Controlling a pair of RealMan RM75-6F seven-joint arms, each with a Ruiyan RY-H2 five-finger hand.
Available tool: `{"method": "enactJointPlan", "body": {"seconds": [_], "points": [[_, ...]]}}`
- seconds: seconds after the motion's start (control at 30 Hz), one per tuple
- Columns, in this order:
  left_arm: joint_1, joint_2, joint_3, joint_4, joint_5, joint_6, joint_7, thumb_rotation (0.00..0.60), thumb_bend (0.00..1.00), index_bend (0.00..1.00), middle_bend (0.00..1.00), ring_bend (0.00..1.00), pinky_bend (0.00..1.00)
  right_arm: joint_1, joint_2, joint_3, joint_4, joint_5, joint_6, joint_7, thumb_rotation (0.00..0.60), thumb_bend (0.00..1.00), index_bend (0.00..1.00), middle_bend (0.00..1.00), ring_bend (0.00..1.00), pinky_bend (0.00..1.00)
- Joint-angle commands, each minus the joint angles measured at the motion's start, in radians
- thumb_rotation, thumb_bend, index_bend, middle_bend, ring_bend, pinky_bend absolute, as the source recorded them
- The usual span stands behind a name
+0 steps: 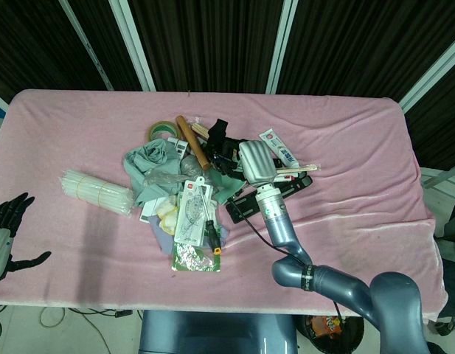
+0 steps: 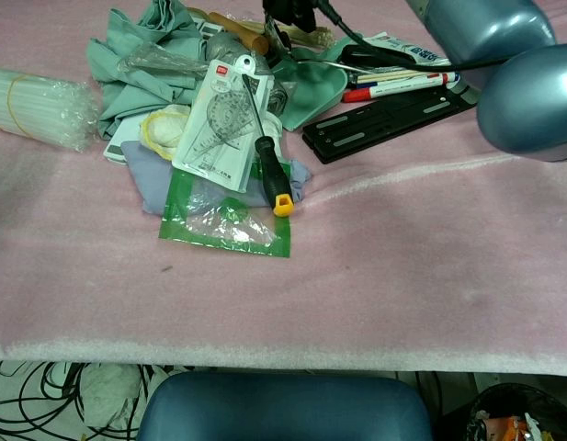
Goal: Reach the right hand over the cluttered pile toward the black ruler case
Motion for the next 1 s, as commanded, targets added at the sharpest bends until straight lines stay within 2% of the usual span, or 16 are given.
{"method": "enactJointPlan", "body": {"seconds": [0.03,0.23,0.43,0.63,1.0], "points": [[0.003,0.000,0.003,0.000,0.008,0.006,0.002,0.600,0.00,0.00,0.00,0.00,0.00,-0.111,0.166,0.000,-0.310,-0.036,0.127,-0.091,0.600,0.65,0.78,0.70,0.62,0.67],[0.009,-0.004,0.011,0.006,0.035,0.027,0.013,0.600,0.00,0.00,0.00,0.00,0.00,-0.230,0.284,-0.065,-0.572,-0.083,0.216,-0.129,0.600,0.64,0.78,0.70,0.62,0.67],[0.014,-0.011,0.015,0.012,0.049,0.043,0.023,0.600,0.00,0.00,0.00,0.00,0.00,-0.317,0.328,-0.144,-0.729,-0.145,0.283,-0.130,0.600,0.65,0.78,0.70,0.62,0.67],[0.016,-0.013,0.014,0.013,0.044,0.044,0.025,0.600,0.00,0.00,0.00,0.00,0.00,-0.357,0.313,-0.208,-0.804,-0.209,0.309,-0.131,0.600,0.65,0.78,0.70,0.62,0.67],[0.012,-0.006,0.012,0.010,0.032,0.031,0.012,0.600,0.00,0.00,0.00,0.00,0.00,-0.371,0.250,-0.262,-0.807,-0.271,0.288,-0.135,0.600,0.65,0.78,0.70,0.62,0.67]]}}
